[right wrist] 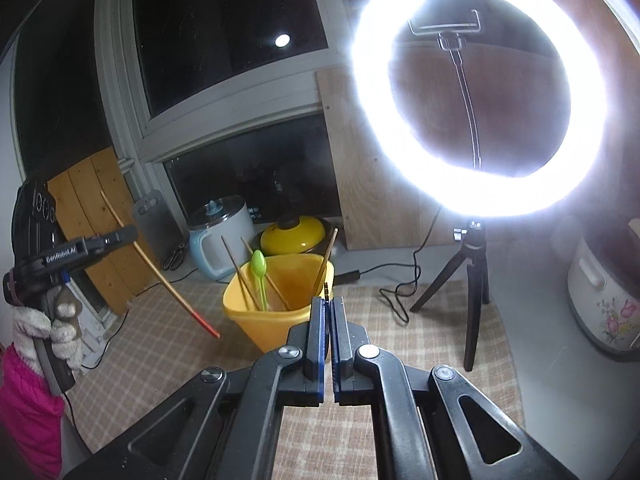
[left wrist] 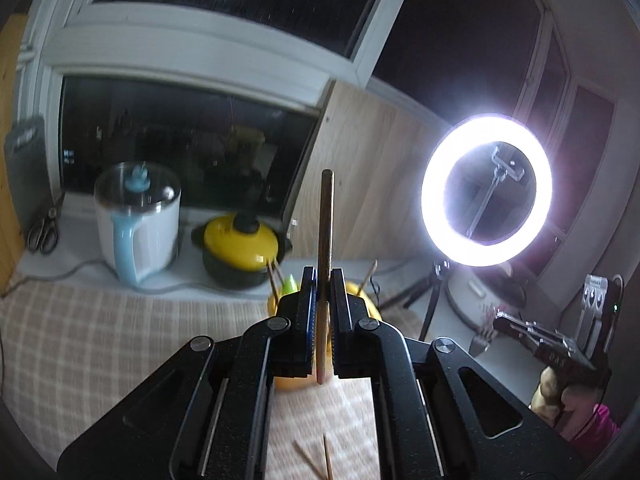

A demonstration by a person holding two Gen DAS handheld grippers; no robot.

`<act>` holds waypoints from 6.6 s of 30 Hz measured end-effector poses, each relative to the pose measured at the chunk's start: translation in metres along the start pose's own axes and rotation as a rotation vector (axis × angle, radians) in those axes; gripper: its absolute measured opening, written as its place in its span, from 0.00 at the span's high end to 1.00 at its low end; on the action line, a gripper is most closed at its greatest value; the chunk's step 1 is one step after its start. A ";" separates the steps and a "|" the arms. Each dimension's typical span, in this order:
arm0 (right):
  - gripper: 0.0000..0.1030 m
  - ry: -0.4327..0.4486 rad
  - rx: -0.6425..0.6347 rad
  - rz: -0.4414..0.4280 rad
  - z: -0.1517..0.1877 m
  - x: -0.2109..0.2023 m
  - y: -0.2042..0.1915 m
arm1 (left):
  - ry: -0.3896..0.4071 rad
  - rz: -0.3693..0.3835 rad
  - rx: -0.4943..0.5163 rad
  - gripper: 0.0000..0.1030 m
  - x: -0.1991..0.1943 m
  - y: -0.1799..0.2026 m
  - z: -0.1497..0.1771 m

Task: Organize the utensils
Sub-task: 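Carry the chopstick and metal fork up over the yellow bin, then open both tools to drop the chopstick and fork into the bin, then grasp a chopstick with the left tool while the right tool grasps the last chopstick, then lift both chopsticks upright and carry them over the yellow bin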

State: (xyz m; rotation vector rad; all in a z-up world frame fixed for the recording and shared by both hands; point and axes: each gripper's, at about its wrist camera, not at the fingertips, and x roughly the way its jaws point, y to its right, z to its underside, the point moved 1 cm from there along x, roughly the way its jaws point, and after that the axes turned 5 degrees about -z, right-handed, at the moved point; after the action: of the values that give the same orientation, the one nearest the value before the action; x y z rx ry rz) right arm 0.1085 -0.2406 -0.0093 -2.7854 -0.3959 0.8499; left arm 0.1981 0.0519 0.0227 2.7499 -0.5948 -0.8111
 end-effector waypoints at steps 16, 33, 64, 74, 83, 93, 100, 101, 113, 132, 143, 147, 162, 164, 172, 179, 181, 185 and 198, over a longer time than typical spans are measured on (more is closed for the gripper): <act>1.00 0.103 -0.007 0.025 -0.050 0.011 0.000 | -0.064 -0.038 0.000 0.97 0.075 -0.001 -0.004; 1.00 0.099 -0.074 0.097 -0.076 0.082 -0.011 | -0.131 -0.051 -0.039 0.97 0.098 -0.011 0.015; 0.64 -0.098 -0.049 -0.072 -0.031 0.153 -0.021 | -0.224 -0.041 -0.024 0.83 0.126 -0.005 0.040; 0.36 -0.066 -0.014 -0.069 -0.031 0.127 -0.013 | -0.206 -0.047 -0.018 0.76 0.098 -0.006 0.042; 0.11 -0.020 0.008 -0.042 -0.019 0.095 0.000 | -0.228 -0.067 0.015 0.76 0.075 -0.002 0.059; 0.00 -0.046 -0.002 0.001 0.009 0.065 0.018 | -0.316 -0.080 0.083 0.63 0.056 0.009 0.102; 0.00 -0.064 0.016 0.012 0.033 0.047 0.029 | -0.453 -0.055 0.108 0.63 0.053 0.023 0.156; 0.00 -0.068 0.015 0.011 0.037 0.046 0.030 | -0.482 -0.053 0.119 0.63 0.053 0.026 0.166; 0.00 -0.176 0.000 -0.007 0.079 0.037 0.033 | -0.634 -0.046 0.116 0.63 0.062 0.039 0.229; 0.06 -0.285 0.059 -0.040 0.108 0.044 0.035 | -0.679 -0.112 0.112 0.85 0.091 0.034 0.253; 0.17 -0.347 0.059 -0.104 0.113 0.067 0.014 | -0.663 -0.084 0.035 0.95 0.082 0.019 0.248; 0.26 -0.410 0.081 -0.160 0.118 0.085 0.005 | -0.653 -0.089 0.007 0.95 0.075 0.010 0.247; 0.72 -0.726 0.006 -0.289 0.159 0.164 -0.067 | -0.631 -0.137 -0.043 0.95 0.052 -0.022 0.248; 0.75 -0.754 -0.036 -0.265 0.162 0.172 -0.078 | -0.627 -0.142 -0.051 0.95 0.050 -0.026 0.249; 0.77 -0.835 -0.129 -0.210 0.171 0.196 -0.105 | -0.613 -0.154 -0.074 0.95 0.041 -0.036 0.248; 0.94 -0.829 -0.244 -0.183 0.173 0.203 -0.118 | -0.611 -0.148 -0.078 0.95 0.041 -0.038 0.249; 0.94 -0.828 -0.217 -0.194 0.172 0.203 -0.114 | -0.606 -0.145 -0.081 0.95 0.039 -0.038 0.248; 0.95 -0.797 -0.155 -0.215 0.166 0.192 -0.102 | -0.589 -0.138 -0.084 0.96 0.038 -0.033 0.242; 0.97 -0.519 -0.035 -0.270 0.123 0.119 -0.071 | -0.475 -0.108 -0.008 0.96 0.018 -0.001 0.199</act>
State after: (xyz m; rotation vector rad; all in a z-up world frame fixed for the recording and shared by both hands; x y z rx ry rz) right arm 0.1201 -0.1227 -0.1516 -2.4253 -0.8494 1.4941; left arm 0.1007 0.0273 -0.1505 2.6025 -0.5194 -1.5071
